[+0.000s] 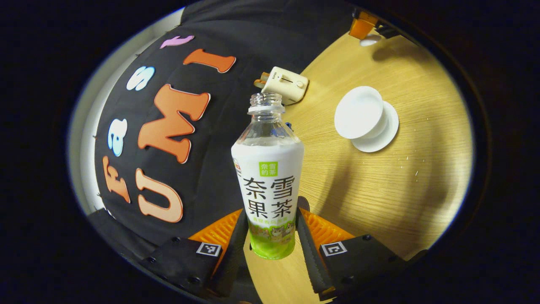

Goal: Open the teacup lid with one hand, grasp the water bottle and pour water into the teacup with the other hand; after pouring, place the water bottle on the coaster and then close the teacup lid.

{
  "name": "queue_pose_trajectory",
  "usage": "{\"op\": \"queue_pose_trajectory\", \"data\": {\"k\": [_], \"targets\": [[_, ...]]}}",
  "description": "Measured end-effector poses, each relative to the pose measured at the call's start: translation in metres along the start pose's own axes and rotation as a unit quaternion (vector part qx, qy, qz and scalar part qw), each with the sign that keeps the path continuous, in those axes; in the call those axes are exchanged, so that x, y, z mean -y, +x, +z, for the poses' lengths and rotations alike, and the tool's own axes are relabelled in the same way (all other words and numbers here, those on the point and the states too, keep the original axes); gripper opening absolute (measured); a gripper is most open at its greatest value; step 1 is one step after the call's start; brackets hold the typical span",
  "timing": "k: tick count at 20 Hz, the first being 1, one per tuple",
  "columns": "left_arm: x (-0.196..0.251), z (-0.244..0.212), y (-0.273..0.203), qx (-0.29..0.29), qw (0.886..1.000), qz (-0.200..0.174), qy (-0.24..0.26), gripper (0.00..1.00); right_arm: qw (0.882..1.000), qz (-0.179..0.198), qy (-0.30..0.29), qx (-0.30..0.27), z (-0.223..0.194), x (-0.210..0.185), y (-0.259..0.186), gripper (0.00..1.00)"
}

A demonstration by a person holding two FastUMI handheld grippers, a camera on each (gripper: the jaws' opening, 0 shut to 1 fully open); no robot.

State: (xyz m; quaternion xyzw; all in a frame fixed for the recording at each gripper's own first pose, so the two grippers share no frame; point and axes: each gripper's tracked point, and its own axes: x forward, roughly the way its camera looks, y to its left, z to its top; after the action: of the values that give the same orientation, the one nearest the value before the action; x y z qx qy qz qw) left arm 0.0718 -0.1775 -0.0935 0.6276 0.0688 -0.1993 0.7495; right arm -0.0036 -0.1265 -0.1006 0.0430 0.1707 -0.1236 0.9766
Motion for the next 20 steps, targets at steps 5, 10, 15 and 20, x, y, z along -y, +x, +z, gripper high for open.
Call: {"op": "queue_pose_trajectory", "data": {"k": [5,10,15,20], "targets": [[0.009,0.001,0.009,-0.01,0.996,-0.037,0.079,0.72,1.0,0.001,0.002,-0.002,0.0,0.001,0.001,0.21],[0.008,0.002,0.006,-0.018,0.988,-0.052,0.145,0.71,1.0,0.001,0.003,-0.008,-0.006,0.002,0.002,0.21],[0.007,0.001,0.01,-0.025,0.976,-0.072,0.205,0.69,1.0,0.003,0.003,-0.014,-0.011,0.0,0.005,0.21],[0.002,0.008,0.011,-0.03,0.961,-0.077,0.262,0.7,1.0,0.007,0.003,-0.026,-0.02,-0.002,0.008,0.2]]}}
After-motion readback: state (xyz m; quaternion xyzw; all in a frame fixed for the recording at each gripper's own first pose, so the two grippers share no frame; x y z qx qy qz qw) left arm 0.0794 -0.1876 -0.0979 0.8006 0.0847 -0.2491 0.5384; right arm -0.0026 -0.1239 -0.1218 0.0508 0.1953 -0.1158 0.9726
